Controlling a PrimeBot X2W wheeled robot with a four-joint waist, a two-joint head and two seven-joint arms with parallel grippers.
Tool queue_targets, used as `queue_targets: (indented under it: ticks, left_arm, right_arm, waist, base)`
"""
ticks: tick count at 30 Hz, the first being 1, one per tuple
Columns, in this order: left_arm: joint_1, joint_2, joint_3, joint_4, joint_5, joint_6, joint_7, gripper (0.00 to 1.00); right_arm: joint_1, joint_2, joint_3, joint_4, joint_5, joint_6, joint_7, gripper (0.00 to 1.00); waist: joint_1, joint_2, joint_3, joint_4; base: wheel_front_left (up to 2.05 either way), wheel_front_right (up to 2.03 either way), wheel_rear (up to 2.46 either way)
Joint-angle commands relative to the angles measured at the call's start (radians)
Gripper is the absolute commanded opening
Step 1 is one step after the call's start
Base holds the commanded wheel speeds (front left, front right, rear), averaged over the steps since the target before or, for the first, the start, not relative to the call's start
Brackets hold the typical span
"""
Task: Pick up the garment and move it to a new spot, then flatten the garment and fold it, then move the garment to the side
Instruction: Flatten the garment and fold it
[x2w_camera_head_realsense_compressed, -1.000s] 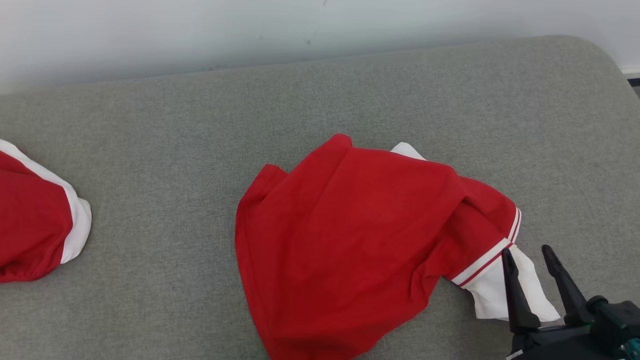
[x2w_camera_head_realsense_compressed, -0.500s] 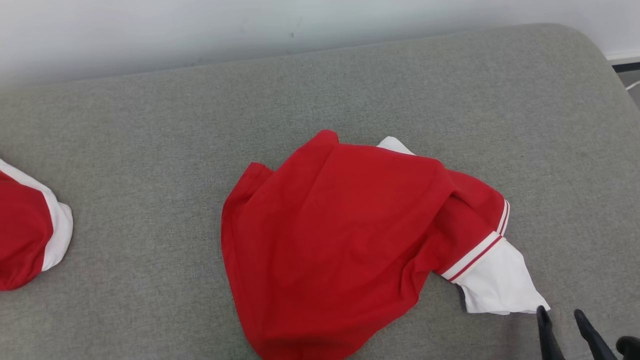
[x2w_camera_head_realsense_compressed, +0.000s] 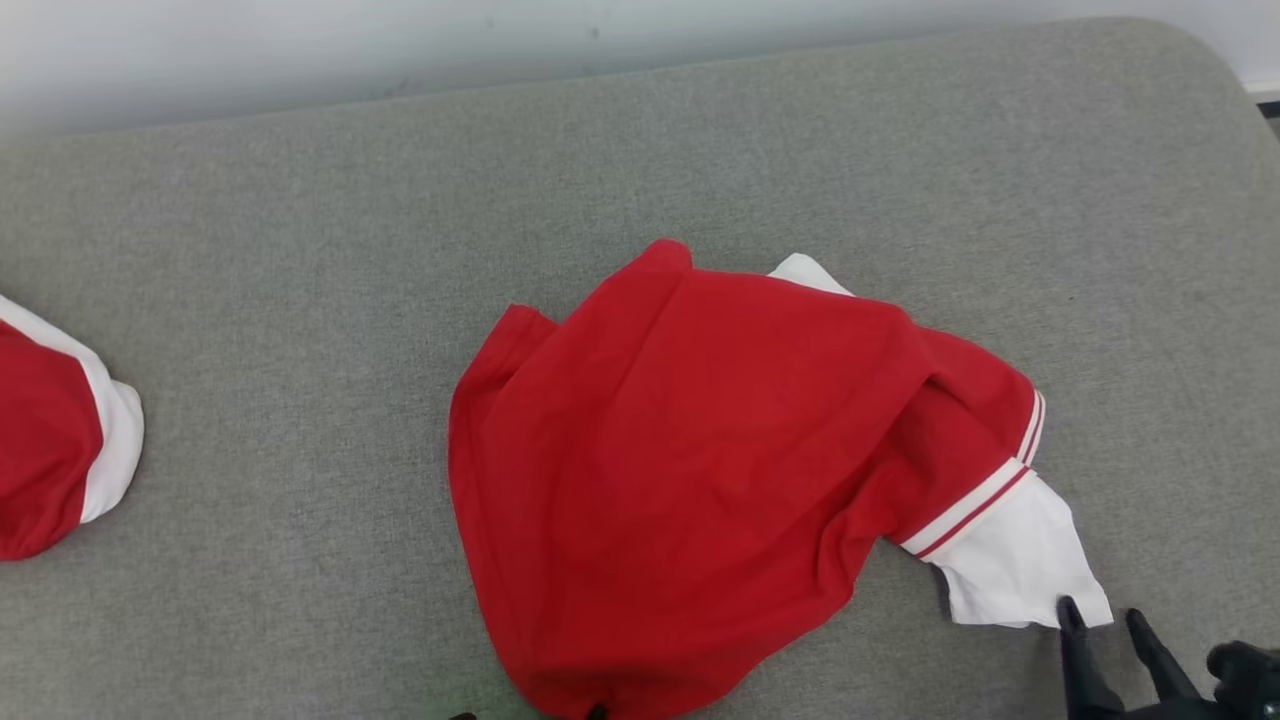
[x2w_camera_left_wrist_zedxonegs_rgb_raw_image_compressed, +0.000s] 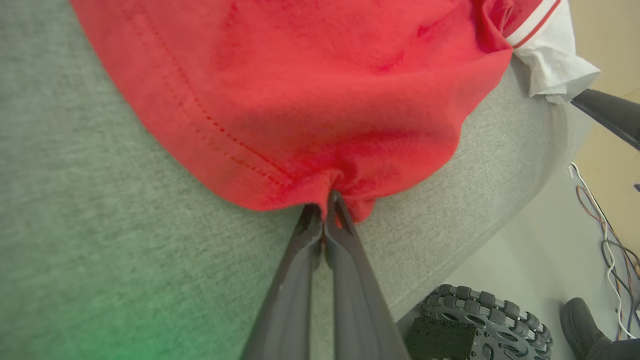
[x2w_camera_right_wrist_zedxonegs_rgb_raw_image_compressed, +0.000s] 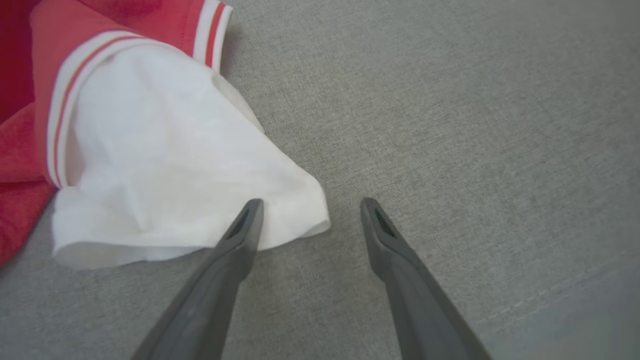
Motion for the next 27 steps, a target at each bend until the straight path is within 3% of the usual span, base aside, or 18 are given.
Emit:
queue_targets:
  ticks: [1,2,4,5,6,13,21,27]
  left_arm:
    - [-0.016,0.019,0.01,0.013,0.013,0.01,0.007,0.0]
    - [-0.019,0.02,0.01,0.013,0.013,0.009,0.008,0.0]
    - [-0.022,0.022,0.011,0.012,0.012,0.01,0.007,0.0]
    - [-0.023,0.023,0.01,0.011,0.013,0.011,0.007,0.0]
    - [-0.024,0.024,0.011,0.008,0.014,0.012,0.006,0.0]
    - [-0.032,0.046,0.046,-0.055,0.022,0.048,-0.011,0.0]
    - [-0.075,0.134,0.113,-0.244,0.08,0.107,0.004,0.0]
    - [-0.151,0.167,0.165,-0.352,0.108,0.131,0.019,0.0]
  right_arm:
    - [-0.017,-0.007,0.008,0.019,0.012,0.0,-0.011,1.0]
    - [-0.026,-0.01,0.016,0.035,0.017,0.0,-0.015,1.0]
    - [-0.043,-0.013,0.031,0.061,0.03,0.0,-0.022,0.47]
    - [-0.045,-0.013,0.038,0.076,0.036,0.0,-0.021,0.13]
    - [-0.047,-0.011,0.045,0.087,0.043,0.0,-0.021,0.0]
    - [-0.033,-0.023,0.027,0.048,0.066,0.0,-0.091,0.0]
    - [-0.04,-0.027,-0.006,-0.2,0.037,0.0,-0.125,0.0]
    - [-0.116,-0.04,-0.005,-0.361,0.033,0.0,-0.116,0.0]
  waist:
    - [0.0,-0.0001,0.014,0.011]
    - [0.0,-0.0001,0.017,0.013]
    - [0.0,-0.0001,0.023,0.018]
    - [0.0,-0.0001,0.025,0.02]
    - [0.0,-0.0001,0.027,0.02]
    - [0.0,-0.0001,0.021,0.022]
    - [0.0,-0.0001,-0.023,0.03]
    - [0.0,-0.0001,-0.054,0.049]
  base:
    - [0.0,0.0,0.0]
    - [0.0,0.0,0.0]
    - [0.0,0.0,0.0]
    - [0.0,0.0,0.0]
    - [0.0,0.0,0.0]
    - [0.0,0.0,0.0]
    - [0.0,0.0,0.0]
    - [0.0,0.0,0.0]
